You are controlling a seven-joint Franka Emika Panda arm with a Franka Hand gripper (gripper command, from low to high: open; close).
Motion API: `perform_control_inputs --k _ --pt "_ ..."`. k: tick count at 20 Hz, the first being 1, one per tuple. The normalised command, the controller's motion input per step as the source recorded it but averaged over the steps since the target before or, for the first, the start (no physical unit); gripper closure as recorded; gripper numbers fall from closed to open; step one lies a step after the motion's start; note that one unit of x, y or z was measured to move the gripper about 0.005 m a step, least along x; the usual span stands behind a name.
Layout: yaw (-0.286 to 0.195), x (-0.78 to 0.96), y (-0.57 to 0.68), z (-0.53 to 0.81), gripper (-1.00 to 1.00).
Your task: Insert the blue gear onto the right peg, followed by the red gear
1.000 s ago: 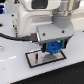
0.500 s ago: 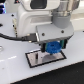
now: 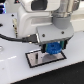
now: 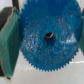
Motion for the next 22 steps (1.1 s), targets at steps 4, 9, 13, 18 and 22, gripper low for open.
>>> perform_control_inputs --k 4,9,13,18,22 --pt "0.000 0.18 -0.02 0.11 1.00" --pt "0.000 0.13 -0.06 0.04 1.00" --pt "0.000 0.03 -0.04 -0.21 1.00" --pt "0.000 0.11 -0.09 -0.24 1.00" --pt "0.000 0.13 -0.10 -0.28 1.00"
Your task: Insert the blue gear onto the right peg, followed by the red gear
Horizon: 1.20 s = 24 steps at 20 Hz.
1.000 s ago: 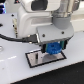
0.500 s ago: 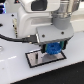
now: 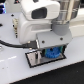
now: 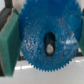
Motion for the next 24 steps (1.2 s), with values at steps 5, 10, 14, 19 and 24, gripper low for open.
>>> perform_control_inputs --k 5,10,14,19,24 --pt "0.000 0.06 -0.04 -0.14 1.00" --pt "0.000 -0.01 0.09 0.22 -1.00" --pt "0.000 -0.06 0.12 0.45 -1.00" --pt "0.000 -0.17 0.12 0.51 -1.00" --pt "0.000 -0.42 0.20 0.31 -1.00"
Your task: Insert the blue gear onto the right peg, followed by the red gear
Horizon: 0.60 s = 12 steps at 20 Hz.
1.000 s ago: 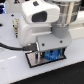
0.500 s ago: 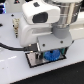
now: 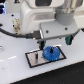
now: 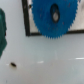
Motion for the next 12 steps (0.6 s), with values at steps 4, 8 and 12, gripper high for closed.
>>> perform_control_inputs --k 4,8,12 --pt "0.000 -0.70 0.20 0.10 -1.00" --pt "0.000 -0.77 0.14 0.02 -1.00" --pt "0.000 -0.73 0.25 -0.01 -1.00"
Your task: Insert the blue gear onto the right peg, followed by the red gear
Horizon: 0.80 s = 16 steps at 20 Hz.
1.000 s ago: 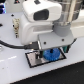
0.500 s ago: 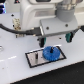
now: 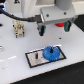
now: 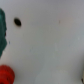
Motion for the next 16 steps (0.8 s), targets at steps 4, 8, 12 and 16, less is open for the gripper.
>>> perform_control_inputs --k 4,8,12,16 --pt "0.000 -0.63 0.37 -0.03 -1.00" --pt "0.000 -0.60 0.41 -0.03 -1.00" --pt "0.000 -0.53 0.48 -0.04 -1.00" --pt "0.000 -0.47 0.53 -0.05 -1.00"
